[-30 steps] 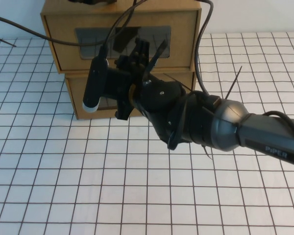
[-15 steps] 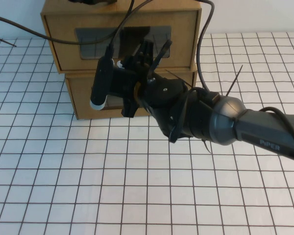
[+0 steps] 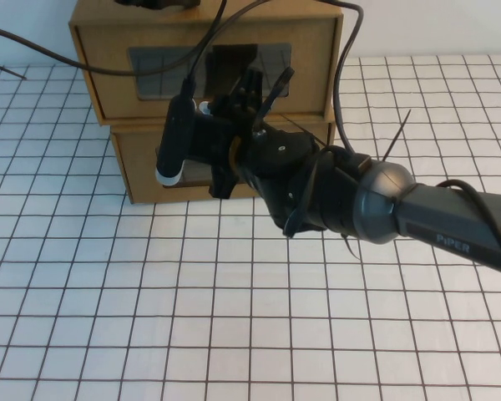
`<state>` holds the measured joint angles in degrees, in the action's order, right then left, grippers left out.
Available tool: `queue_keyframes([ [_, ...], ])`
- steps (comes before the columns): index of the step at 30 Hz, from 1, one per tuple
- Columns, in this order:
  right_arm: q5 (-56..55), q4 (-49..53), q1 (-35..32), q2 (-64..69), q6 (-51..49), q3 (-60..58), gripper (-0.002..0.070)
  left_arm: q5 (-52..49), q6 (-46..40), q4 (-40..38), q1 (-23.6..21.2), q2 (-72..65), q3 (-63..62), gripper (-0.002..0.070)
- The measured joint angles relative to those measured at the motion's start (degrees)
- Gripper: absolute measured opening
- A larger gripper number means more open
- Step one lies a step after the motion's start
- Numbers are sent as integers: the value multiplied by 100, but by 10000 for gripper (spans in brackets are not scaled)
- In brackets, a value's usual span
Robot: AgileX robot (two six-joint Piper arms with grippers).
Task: Open the shoe box
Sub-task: 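Pull the top drawer of the cardboard box fully open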
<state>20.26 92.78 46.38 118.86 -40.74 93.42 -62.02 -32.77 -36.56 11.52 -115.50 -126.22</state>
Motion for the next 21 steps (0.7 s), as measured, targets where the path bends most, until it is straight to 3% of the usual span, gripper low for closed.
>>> queue_keyframes([
  [21, 646, 244, 12, 17, 794, 0, 113, -142, 0, -22, 0, 32, 0, -2],
])
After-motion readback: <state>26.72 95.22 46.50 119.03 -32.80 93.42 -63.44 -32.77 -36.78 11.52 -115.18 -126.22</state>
